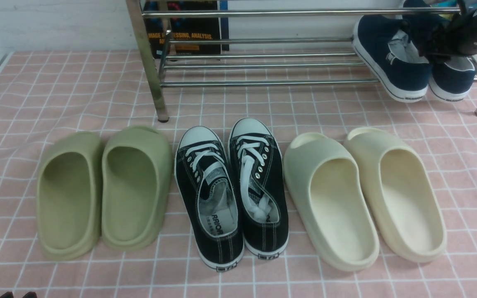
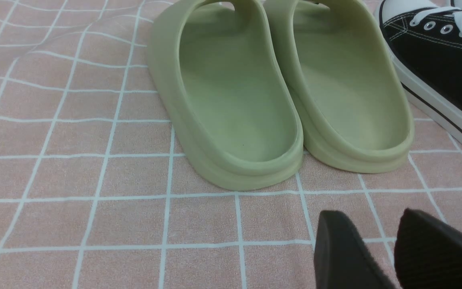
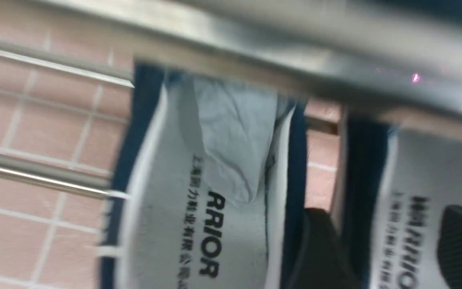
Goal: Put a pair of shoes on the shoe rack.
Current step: Use the right arm to put a shoe into the shoe rack
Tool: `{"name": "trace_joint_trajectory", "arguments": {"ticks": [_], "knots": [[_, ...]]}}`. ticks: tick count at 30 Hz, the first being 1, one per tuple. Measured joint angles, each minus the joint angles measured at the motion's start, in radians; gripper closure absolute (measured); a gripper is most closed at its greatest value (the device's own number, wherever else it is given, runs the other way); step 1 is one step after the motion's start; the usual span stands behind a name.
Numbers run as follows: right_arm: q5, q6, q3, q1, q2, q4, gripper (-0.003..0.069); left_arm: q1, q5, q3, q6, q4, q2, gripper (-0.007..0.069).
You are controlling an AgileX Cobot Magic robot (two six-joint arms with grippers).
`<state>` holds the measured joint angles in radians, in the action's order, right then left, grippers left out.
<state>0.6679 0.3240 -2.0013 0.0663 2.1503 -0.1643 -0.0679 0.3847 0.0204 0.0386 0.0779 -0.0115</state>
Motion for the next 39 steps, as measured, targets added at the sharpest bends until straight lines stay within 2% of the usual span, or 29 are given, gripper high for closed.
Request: {"name": "trace_joint_trajectory", "arguments": {"ticks": [4,8,12,13,14,17,19,24,31,39], "knots": [[0.046,0.0,0.0,-0.001,-0.067,-0.007,0.0211,0.0,0.0,0.0,0.0,0.0,0.0,0.0384],[0.133,0.0,0.0,-0.001,-0.118,0.033,0.0278,0.0,0.0,0.0,0.0,0.0,0.0,0.0384],[0.3,-0.033,0.0,0.019,-0.116,0.127,0.0473,0.0,0.0,0.0,0.0,0.0,0.0,0.0384],[0.306,-0.041,0.0,0.022,-0.116,0.13,0.0483,0.0,0.0,0.0,0.0,0.0,0.0,0.0384],[0.35,-0.074,0.009,0.047,-0.113,0.136,0.0557,0.0,0.0,0.0,0.0,0.0,0.0,0.0384],[0.372,-0.105,0.038,0.084,-0.113,0.135,0.0646,0.0,0.0,0.0,0.0,0.0,0.0,0.0384],[0.365,-0.117,0.086,0.118,-0.107,0.125,0.0676,0.0,0.0,0.0,0.0,0.0,0.0,0.0384],[0.315,-0.124,0.162,0.127,-0.074,0.057,0.0678,0.0,0.0,0.0,0.0,0.0,0.0,0.0384],[0.168,-0.084,0.179,0.09,-0.044,-0.167,0.0677,0.0,0.0,0.0,0.0,0.0,0.0,0.0384],[0.147,-0.041,0.179,0.086,-0.044,-0.229,0.0673,0.0,0.0,0.0,0.0,-0.001,0.0,0.0384]]}}
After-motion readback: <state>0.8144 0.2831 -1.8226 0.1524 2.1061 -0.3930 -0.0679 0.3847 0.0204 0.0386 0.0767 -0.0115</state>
